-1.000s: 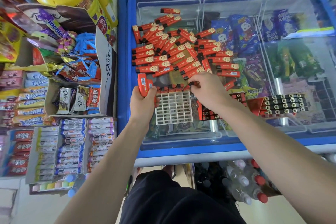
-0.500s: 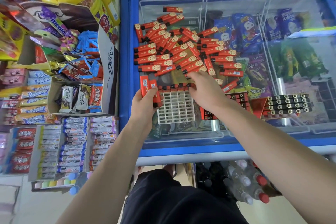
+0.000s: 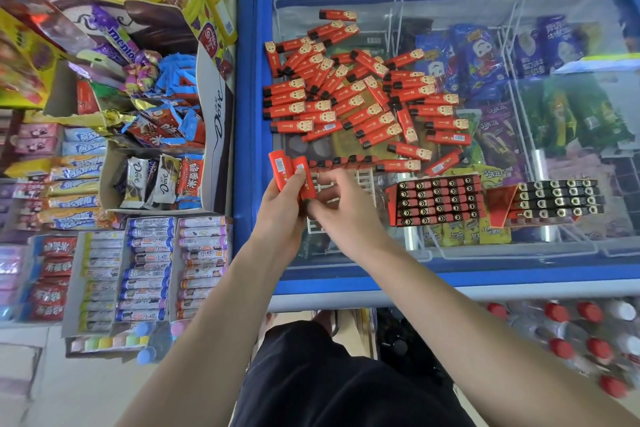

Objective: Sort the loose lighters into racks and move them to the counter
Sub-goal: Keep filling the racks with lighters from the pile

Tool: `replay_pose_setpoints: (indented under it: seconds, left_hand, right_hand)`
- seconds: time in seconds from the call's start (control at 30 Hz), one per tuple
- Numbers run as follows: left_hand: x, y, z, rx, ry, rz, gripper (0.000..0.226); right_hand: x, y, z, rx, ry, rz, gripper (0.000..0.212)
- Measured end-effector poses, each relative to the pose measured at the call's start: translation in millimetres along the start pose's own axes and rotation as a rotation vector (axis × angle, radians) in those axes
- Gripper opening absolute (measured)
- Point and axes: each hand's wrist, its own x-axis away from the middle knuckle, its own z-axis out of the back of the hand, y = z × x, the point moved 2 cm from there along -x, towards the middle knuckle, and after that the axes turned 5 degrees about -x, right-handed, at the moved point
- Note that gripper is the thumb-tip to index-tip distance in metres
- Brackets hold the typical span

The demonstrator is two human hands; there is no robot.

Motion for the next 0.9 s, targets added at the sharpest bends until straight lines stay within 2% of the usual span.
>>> replay_pose_setpoints:
  seconds: [0.1, 0.2, 0.33, 0.5, 0.9]
  left_hand:
    - [2, -5, 4, -0.105, 0.007, -0.043, 0.023]
    - [-2, -12, 14, -0.169, 0.029, -0.07, 0.022]
    - [-16, -18, 31, -0.318, 0.146, -0.095, 0.016]
    - [-30, -27, 41, -0.563, 0.128, -0.069, 0.013]
    - [-34, -35, 40, -0.649, 0.064, -0.055, 0.01]
  right_hand:
    - [2, 3, -2, -0.026, 0.028, 0.001, 0.026]
    - [3, 6, 1, -0.04, -0.036, -0.012, 0.024]
    - [2, 16, 10, -0.147, -0.063, -0.096, 0.019]
    - [-13, 20, 14, -0.235, -0.076, -0.154, 0.025]
    - [-38, 23, 1, -0.321, -0.062, -0.148, 0.028]
